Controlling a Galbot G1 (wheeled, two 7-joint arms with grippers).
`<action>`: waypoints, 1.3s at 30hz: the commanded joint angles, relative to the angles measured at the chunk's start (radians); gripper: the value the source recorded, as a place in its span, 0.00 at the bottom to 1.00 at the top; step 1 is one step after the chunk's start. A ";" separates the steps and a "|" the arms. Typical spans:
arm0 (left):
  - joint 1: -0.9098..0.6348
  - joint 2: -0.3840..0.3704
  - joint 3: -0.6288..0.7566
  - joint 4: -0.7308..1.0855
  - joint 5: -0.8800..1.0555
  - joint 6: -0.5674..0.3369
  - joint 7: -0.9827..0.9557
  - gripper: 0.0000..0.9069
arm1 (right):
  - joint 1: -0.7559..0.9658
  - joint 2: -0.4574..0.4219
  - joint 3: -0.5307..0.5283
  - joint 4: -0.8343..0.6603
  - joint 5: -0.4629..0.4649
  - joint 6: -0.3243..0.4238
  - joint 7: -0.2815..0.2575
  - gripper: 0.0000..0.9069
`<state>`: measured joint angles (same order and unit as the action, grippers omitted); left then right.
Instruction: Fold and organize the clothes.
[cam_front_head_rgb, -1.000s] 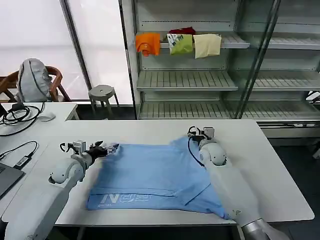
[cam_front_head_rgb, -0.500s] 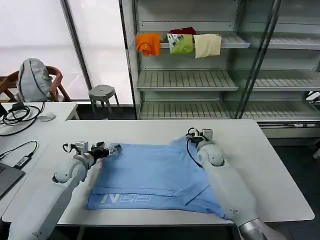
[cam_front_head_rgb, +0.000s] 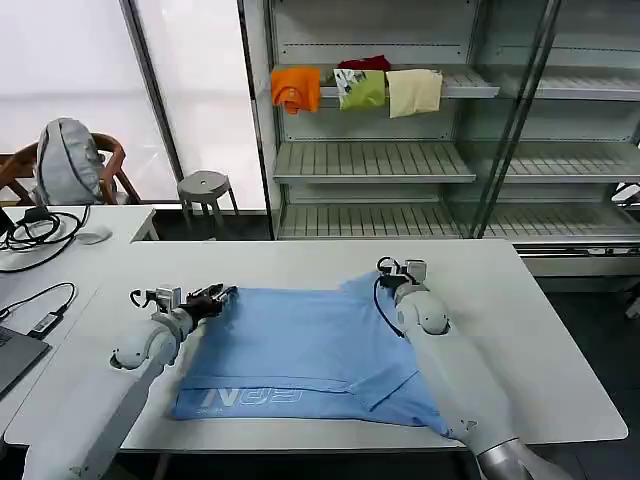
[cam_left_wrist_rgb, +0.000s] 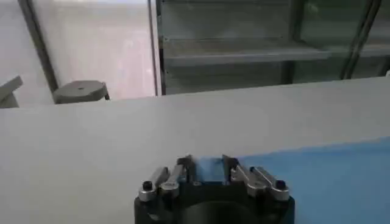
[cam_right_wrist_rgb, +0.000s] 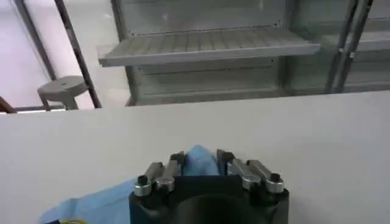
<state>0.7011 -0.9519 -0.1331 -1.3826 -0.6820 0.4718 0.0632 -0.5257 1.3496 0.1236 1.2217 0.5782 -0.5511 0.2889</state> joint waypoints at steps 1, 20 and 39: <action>0.010 -0.003 -0.003 -0.006 0.004 -0.001 0.000 0.02 | -0.002 0.003 0.000 -0.005 0.004 -0.001 -0.009 0.00; 0.073 0.040 -0.052 -0.120 -0.028 -0.027 -0.014 0.02 | -0.072 -0.088 -0.006 0.273 0.040 -0.020 0.024 0.00; 0.240 0.094 -0.150 -0.335 -0.066 -0.039 -0.043 0.02 | -0.283 -0.211 0.079 0.548 0.071 -0.027 0.034 0.00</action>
<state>0.8560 -0.8727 -0.2354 -1.6119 -0.7370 0.4391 0.0257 -0.7203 1.1858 0.1645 1.6447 0.6425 -0.5734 0.3167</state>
